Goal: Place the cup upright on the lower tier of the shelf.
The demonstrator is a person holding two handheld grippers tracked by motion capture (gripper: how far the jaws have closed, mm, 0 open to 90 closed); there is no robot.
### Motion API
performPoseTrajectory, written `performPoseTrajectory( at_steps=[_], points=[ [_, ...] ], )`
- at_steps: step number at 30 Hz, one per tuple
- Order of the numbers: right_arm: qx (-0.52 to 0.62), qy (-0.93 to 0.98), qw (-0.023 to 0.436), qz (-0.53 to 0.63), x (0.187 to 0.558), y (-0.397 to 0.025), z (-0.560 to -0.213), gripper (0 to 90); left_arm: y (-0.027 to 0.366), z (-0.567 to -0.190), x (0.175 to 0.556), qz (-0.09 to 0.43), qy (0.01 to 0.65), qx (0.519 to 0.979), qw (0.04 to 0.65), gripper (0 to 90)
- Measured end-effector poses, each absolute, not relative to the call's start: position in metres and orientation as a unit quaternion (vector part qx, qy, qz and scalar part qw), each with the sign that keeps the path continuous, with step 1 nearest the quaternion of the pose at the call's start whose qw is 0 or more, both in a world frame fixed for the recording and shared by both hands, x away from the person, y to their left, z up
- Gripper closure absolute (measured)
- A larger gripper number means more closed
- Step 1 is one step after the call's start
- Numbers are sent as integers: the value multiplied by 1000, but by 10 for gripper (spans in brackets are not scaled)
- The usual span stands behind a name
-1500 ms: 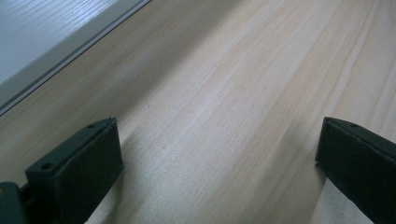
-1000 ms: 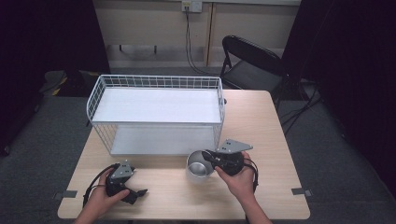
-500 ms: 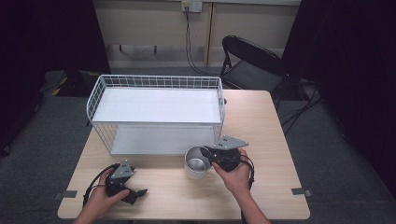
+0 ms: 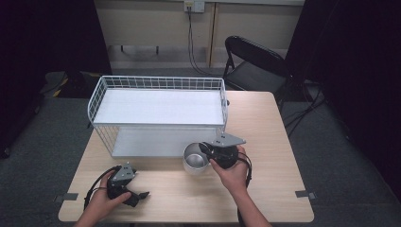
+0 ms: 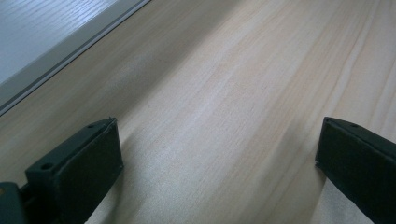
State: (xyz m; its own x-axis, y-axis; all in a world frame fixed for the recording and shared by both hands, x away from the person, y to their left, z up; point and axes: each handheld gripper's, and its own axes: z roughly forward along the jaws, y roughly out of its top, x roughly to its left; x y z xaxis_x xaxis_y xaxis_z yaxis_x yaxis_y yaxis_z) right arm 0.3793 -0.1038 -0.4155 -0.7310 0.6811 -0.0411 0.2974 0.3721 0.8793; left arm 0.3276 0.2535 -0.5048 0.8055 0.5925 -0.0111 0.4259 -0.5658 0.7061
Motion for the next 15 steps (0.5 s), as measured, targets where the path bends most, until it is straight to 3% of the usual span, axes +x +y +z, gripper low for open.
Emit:
performPoseTrajectory(
  at_steps=[15],
  points=[
    [314, 793, 206, 480, 391, -88, -412, 825, 254, -505, 328, 114, 290, 877, 365, 0]
  ],
)
